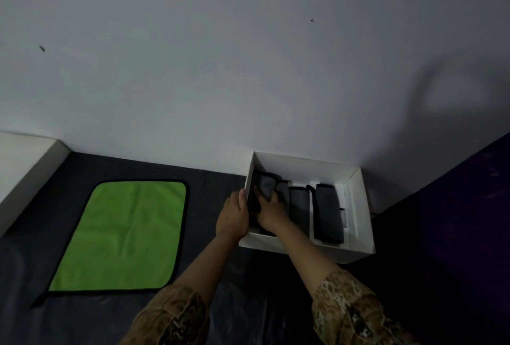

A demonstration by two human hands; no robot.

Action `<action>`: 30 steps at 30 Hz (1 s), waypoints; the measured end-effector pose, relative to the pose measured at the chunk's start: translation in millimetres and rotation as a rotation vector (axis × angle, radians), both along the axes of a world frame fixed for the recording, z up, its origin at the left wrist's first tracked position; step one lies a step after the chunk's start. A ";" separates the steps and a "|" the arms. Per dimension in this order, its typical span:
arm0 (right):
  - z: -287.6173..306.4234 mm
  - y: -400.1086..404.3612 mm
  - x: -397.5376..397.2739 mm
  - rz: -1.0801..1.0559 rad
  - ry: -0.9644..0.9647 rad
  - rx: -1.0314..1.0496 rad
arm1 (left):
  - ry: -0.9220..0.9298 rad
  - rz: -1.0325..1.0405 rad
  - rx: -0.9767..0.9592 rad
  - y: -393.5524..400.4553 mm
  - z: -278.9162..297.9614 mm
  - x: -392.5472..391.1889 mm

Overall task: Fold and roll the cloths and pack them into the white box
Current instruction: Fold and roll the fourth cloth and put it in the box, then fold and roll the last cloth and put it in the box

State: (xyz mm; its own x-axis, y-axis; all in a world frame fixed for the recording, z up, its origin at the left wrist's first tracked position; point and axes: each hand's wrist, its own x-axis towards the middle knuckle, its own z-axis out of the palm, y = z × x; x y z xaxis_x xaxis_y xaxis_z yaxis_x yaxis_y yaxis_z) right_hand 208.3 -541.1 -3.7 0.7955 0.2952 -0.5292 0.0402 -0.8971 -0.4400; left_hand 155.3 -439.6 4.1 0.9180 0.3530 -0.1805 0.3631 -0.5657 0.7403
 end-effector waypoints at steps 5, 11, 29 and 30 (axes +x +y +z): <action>10.0 -7.0 -6.5 -0.050 -0.089 0.063 | 0.115 -0.125 0.181 3.7 -0.3 -6.7; 24.7 -14.1 -28.2 -0.153 -0.286 0.234 | -0.114 0.041 0.040 18.4 4.3 -25.0; -20.5 132.7 -194.6 -0.157 -0.001 0.345 | 0.163 0.749 0.052 238.5 -40.0 -187.5; -24.3 140.1 -200.3 -0.192 0.030 0.330 | 0.206 0.786 0.049 252.3 -42.3 -195.5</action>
State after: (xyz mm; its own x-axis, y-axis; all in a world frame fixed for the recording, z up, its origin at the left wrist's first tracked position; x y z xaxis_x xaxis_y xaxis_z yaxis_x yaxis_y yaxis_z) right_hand 7.9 -401.0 -28.0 0.8386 0.3006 -0.4544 -0.1323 -0.6968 -0.7050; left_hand -40.2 -187.3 -38.2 0.3492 0.8922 -0.2865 0.7935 -0.1190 0.5968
